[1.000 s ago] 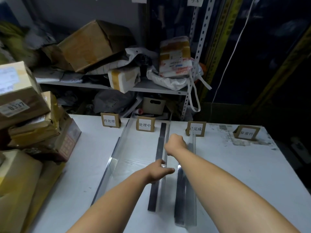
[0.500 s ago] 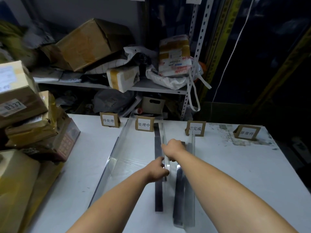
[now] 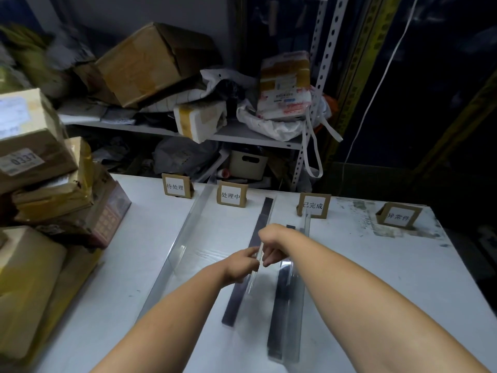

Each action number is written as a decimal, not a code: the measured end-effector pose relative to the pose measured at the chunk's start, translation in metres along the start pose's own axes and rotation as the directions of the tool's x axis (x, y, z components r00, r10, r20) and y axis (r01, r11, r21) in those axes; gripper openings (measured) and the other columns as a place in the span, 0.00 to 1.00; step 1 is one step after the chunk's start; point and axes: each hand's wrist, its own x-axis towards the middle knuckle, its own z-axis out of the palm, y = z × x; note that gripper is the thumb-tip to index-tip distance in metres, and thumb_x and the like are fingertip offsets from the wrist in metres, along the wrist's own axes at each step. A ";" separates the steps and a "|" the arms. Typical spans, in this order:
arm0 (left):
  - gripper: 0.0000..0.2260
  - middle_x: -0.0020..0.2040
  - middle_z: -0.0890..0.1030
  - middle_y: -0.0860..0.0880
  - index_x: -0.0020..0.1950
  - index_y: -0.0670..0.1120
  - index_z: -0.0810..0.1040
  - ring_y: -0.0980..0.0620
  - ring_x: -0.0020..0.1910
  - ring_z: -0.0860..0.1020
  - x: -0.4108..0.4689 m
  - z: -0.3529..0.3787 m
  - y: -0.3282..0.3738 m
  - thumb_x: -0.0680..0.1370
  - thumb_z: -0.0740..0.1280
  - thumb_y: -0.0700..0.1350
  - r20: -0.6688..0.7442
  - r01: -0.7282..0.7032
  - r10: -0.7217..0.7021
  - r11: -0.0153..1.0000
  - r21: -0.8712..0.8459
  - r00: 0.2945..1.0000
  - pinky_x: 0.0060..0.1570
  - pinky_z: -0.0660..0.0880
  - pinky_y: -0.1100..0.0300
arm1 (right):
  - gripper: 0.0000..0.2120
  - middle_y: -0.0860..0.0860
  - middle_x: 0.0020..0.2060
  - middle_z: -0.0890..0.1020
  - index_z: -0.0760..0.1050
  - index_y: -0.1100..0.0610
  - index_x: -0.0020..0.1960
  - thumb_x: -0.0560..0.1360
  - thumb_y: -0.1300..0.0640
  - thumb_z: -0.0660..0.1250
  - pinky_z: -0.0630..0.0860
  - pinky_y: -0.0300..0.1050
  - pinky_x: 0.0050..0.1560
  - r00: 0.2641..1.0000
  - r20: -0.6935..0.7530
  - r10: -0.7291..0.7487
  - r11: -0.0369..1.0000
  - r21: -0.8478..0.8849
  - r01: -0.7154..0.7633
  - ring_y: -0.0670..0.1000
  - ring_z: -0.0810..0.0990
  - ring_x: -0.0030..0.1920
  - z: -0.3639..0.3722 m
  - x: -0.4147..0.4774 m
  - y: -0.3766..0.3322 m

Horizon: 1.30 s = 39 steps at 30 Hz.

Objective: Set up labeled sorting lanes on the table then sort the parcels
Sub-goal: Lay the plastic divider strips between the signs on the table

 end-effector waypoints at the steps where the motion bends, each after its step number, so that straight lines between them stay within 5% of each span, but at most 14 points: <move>1: 0.24 0.60 0.75 0.46 0.75 0.53 0.68 0.50 0.51 0.72 -0.001 -0.001 -0.001 0.79 0.59 0.39 -0.005 0.019 -0.019 1.000 -0.018 1.000 0.42 0.68 0.58 | 0.22 0.63 0.50 0.86 0.76 0.70 0.60 0.85 0.54 0.51 0.84 0.45 0.44 1.000 -0.013 0.006 1.000 -0.001 -0.006 0.55 0.85 0.34 -0.001 0.001 0.002; 10: 0.33 0.77 0.66 0.43 0.80 0.48 0.59 0.42 0.68 0.72 0.003 0.004 -0.003 0.78 0.68 0.50 -0.072 0.066 -0.058 0.992 0.108 0.996 0.52 0.76 0.51 | 0.16 0.61 0.43 0.85 0.71 0.62 0.55 0.84 0.49 0.58 0.86 0.49 0.46 0.980 -0.174 -0.101 0.995 0.001 0.102 0.58 0.88 0.37 0.002 0.005 0.011; 16: 0.26 0.73 0.69 0.42 0.78 0.44 0.62 0.44 0.57 0.75 0.003 0.016 -0.003 0.79 0.60 0.44 -0.151 0.087 -0.061 0.981 0.174 0.987 0.35 0.79 0.56 | 0.15 0.61 0.46 0.85 0.72 0.63 0.53 0.83 0.50 0.59 0.86 0.51 0.47 0.977 -0.163 -0.138 0.990 0.009 0.141 0.59 0.88 0.39 0.007 0.006 0.018; 21: 0.25 0.71 0.71 0.40 0.77 0.41 0.62 0.41 0.59 0.77 0.001 0.028 0.001 0.80 0.56 0.43 -0.201 0.096 -0.036 0.949 0.300 0.979 0.52 0.81 0.49 | 0.15 0.58 0.48 0.84 0.74 0.63 0.54 0.82 0.50 0.60 0.86 0.51 0.48 0.977 -0.122 -0.172 0.985 -0.008 0.172 0.57 0.88 0.38 0.008 0.011 0.025; 26: 0.26 0.72 0.69 0.39 0.79 0.43 0.59 0.39 0.57 0.78 -0.002 0.032 0.013 0.82 0.56 0.47 -0.212 0.122 -0.043 0.919 0.376 0.976 0.48 0.83 0.45 | 0.16 0.59 0.49 0.83 0.76 0.63 0.57 0.82 0.50 0.62 0.86 0.52 0.46 0.975 -0.103 -0.195 0.981 -0.009 0.195 0.57 0.88 0.37 0.007 0.016 0.034; 30: 0.30 0.73 0.69 0.39 0.80 0.42 0.58 0.39 0.60 0.78 0.002 0.035 0.016 0.82 0.58 0.56 -0.232 0.134 -0.035 0.895 0.425 0.972 0.38 0.80 0.53 | 0.16 0.60 0.47 0.84 0.78 0.63 0.55 0.82 0.49 0.63 0.86 0.48 0.42 0.960 -0.142 -0.240 0.970 0.010 0.244 0.56 0.87 0.38 0.004 0.014 0.040; 35: 0.34 0.76 0.66 0.38 0.79 0.40 0.60 0.40 0.72 0.70 0.009 0.038 0.016 0.81 0.59 0.61 -0.256 0.119 0.002 0.881 0.457 0.967 0.66 0.72 0.50 | 0.15 0.61 0.47 0.85 0.79 0.64 0.51 0.80 0.51 0.64 0.86 0.51 0.44 0.947 -0.167 -0.274 0.960 0.007 0.279 0.58 0.88 0.38 -0.002 0.006 0.042; 39: 0.36 0.75 0.69 0.38 0.78 0.39 0.61 0.40 0.71 0.70 0.007 0.039 0.019 0.79 0.61 0.63 -0.301 0.136 0.012 0.874 0.467 0.954 0.65 0.71 0.51 | 0.16 0.62 0.46 0.85 0.79 0.65 0.50 0.81 0.52 0.63 0.85 0.49 0.40 0.942 -0.184 -0.280 0.960 -0.023 0.281 0.57 0.86 0.33 -0.008 -0.001 0.043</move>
